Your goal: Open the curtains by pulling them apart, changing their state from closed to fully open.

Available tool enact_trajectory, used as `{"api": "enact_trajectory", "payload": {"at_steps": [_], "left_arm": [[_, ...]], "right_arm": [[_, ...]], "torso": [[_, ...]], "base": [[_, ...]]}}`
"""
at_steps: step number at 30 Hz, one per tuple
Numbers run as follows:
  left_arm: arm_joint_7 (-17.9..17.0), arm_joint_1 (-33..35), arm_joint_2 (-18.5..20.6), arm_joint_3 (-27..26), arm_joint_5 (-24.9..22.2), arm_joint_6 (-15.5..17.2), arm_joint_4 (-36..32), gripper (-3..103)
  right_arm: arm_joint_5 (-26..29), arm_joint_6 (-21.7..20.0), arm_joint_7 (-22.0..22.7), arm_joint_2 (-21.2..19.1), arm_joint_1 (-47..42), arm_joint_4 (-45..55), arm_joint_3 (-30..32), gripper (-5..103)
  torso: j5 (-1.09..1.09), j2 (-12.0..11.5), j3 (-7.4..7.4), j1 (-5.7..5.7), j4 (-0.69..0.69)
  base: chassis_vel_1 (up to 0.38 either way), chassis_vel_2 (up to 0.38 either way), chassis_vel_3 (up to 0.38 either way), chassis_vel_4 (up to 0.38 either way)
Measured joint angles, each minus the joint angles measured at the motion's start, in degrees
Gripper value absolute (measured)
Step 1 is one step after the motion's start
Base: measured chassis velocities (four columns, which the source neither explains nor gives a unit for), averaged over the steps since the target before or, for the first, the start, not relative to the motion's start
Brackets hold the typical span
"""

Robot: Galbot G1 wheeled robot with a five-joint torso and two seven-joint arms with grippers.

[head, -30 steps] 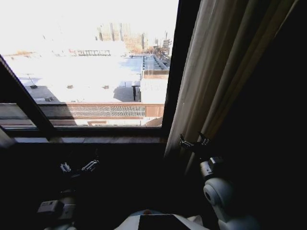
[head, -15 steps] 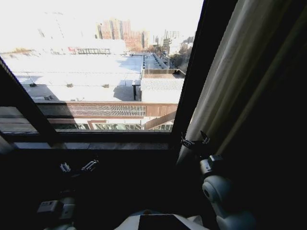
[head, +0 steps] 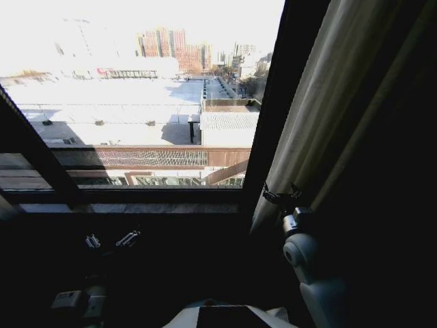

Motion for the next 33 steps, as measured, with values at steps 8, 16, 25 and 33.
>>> {"api": "enact_trajectory", "payload": {"at_steps": [8,16,25,33], "left_arm": [[0.0,0.5,1.0,0.1,0.5,0.1,0.0,100],[0.0,0.5,1.0,0.2,1.0,0.0,0.0,100],[0.0,0.3,0.6,0.6,0.7,-0.2,0.0,100],[0.0,0.3,-0.3,0.3,0.6,-0.9,0.0,100]], "right_arm": [[0.0,2.0,1.3,1.6,7.7,-9.0,-1.3,100],[-0.3,2.2,3.6,2.0,17.1,-16.7,-3.5,100],[-0.4,2.2,6.8,2.3,22.8,-22.4,-5.1,101],[-0.2,2.2,7.9,1.0,25.3,-24.9,-7.3,72]], "torso": [[-0.02,0.0,0.0,0.01,0.01],[-0.02,0.0,0.0,0.01,0.01],[-0.01,0.0,0.0,0.01,0.0],[-0.01,0.0,0.0,0.02,0.0]], "base": [[0.0,0.0,0.0,0.0],[0.0,0.0,0.0,0.0],[0.0,0.0,0.0,0.0],[0.0,0.0,0.0,0.0]]}}
